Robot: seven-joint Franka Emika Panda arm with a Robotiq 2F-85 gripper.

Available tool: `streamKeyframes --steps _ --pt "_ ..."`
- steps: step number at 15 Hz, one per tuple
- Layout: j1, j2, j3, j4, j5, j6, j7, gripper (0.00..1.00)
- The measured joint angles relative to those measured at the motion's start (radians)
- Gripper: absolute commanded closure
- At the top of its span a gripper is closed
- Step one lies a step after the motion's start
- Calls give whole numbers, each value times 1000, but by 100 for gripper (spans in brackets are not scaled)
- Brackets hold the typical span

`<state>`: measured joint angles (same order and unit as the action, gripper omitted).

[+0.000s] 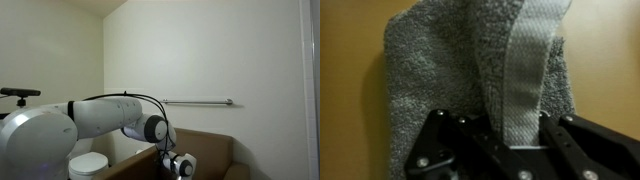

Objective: Wipe the couch with the cloth

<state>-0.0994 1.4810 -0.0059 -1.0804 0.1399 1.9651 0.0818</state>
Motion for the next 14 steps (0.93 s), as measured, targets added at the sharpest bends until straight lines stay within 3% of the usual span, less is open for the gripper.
streamKeyframes --steps 8,14 --pt "47 0 47 -8 0 16 -2 95" --pt "205 -1 121 -3 -5 59 -26 97"
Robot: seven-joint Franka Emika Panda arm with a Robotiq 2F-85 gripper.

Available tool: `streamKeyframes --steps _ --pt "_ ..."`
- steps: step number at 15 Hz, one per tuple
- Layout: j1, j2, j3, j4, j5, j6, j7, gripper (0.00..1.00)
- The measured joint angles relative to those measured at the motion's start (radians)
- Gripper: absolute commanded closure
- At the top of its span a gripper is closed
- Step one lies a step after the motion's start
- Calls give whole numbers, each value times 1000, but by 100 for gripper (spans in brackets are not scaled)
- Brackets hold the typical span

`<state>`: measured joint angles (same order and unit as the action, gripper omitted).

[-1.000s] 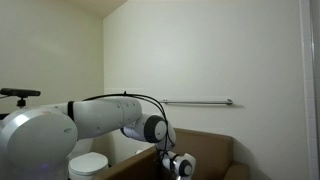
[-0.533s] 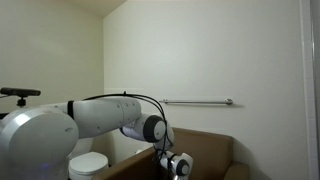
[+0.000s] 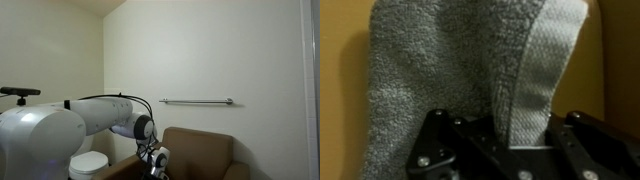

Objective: Wipe the couch with the cloth

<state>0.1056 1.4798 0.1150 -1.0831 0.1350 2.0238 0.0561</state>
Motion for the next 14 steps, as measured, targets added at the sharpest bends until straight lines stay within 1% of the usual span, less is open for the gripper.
streamKeyframes --steps 3,4,6,8,11,14 --pt "82 0 -5 12 -20 2 -2 96" --pt "96 0 -14 12 -28 0 -2 96" --pt "98 2 -40 8 -31 -16 -2 95" --pt "74 2 -70 -3 -31 -34 -2 96" --pt "20 0 -105 -22 -31 -55 -2 96" --pt "-40 -3 -124 -42 -31 -57 -2 96"
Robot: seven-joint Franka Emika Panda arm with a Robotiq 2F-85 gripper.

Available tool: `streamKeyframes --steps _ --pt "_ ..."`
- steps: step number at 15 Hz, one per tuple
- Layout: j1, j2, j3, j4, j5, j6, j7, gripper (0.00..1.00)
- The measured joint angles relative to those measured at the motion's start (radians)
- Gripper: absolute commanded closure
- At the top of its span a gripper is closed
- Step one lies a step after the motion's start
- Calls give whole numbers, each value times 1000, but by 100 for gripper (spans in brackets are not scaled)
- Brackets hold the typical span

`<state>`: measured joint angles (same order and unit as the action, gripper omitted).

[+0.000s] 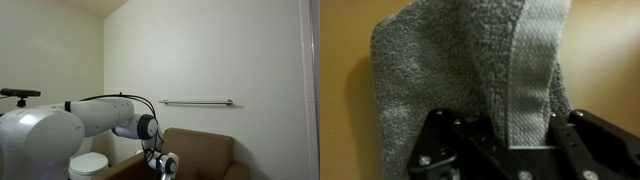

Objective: Wipe the couch with the cloth

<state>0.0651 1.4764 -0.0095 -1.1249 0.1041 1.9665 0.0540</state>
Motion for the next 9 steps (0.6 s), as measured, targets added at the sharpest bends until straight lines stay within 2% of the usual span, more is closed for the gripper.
streamKeyframes --steps 6,9 --pt "-113 -8 -43 -23 0 -3 0 95" --pt "-173 -8 -28 -23 6 -3 -6 96"
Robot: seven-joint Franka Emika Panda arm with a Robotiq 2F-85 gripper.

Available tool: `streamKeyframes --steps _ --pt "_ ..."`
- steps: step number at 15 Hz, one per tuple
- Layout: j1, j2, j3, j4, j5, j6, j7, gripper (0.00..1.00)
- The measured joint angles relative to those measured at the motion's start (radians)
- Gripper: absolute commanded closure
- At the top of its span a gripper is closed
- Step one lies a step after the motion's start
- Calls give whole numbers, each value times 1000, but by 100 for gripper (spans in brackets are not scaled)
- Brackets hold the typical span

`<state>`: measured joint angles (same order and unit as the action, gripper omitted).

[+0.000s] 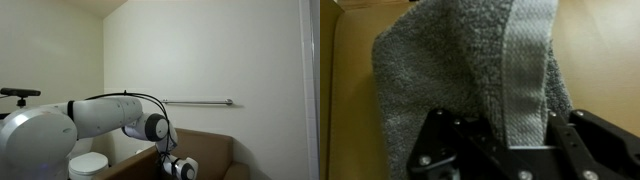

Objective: Wipe the couch with the cloth

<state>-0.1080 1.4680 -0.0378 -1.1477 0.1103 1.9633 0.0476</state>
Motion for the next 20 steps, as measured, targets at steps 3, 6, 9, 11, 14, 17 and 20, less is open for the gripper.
streamKeyframes --steps 3,6,9,11,14,17,20 --pt "-24 -1 49 1 1 4 -36 95" --pt "-2 -2 128 15 1 16 -70 96" --pt "84 -2 194 33 2 48 -77 96" --pt "161 -2 198 40 2 53 -76 96" --pt "211 2 176 39 2 49 -73 96" --pt "182 6 140 29 10 29 -72 96" --pt "117 5 114 26 19 10 -72 96"
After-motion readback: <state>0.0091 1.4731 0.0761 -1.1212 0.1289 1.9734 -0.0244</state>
